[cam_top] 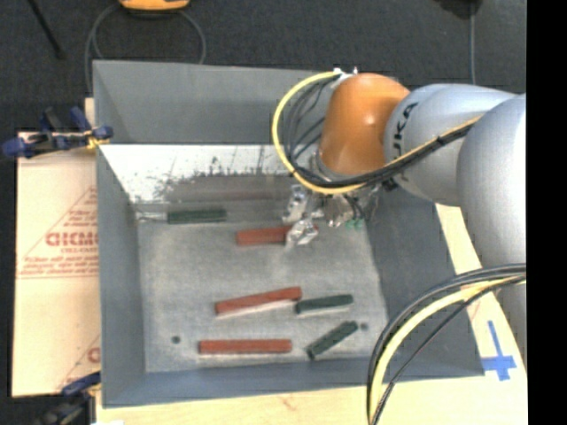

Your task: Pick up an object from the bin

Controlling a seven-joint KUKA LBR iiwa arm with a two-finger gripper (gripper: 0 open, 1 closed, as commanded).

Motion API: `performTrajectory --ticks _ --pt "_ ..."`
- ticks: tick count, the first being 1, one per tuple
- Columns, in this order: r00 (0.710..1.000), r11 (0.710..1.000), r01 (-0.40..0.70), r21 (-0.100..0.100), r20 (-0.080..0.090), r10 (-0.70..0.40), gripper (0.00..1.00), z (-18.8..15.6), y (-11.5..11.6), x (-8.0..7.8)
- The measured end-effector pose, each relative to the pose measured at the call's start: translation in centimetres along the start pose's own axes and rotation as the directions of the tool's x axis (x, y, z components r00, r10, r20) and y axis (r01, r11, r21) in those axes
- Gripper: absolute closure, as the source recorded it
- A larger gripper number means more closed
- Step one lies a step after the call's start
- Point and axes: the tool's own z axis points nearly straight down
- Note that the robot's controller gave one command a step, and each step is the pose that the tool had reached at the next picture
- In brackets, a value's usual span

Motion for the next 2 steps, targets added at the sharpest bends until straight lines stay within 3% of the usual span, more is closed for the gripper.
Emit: performTrajectory --ticks 1,2 --pt "1.000 1.000 0.000 0.000 0.000 0.000 1.00 0.0 0.0 0.0" --pt "0.999 0.999 0.050 0.001 0.000 -0.050 1.00 -16.0 2.0 1.6"
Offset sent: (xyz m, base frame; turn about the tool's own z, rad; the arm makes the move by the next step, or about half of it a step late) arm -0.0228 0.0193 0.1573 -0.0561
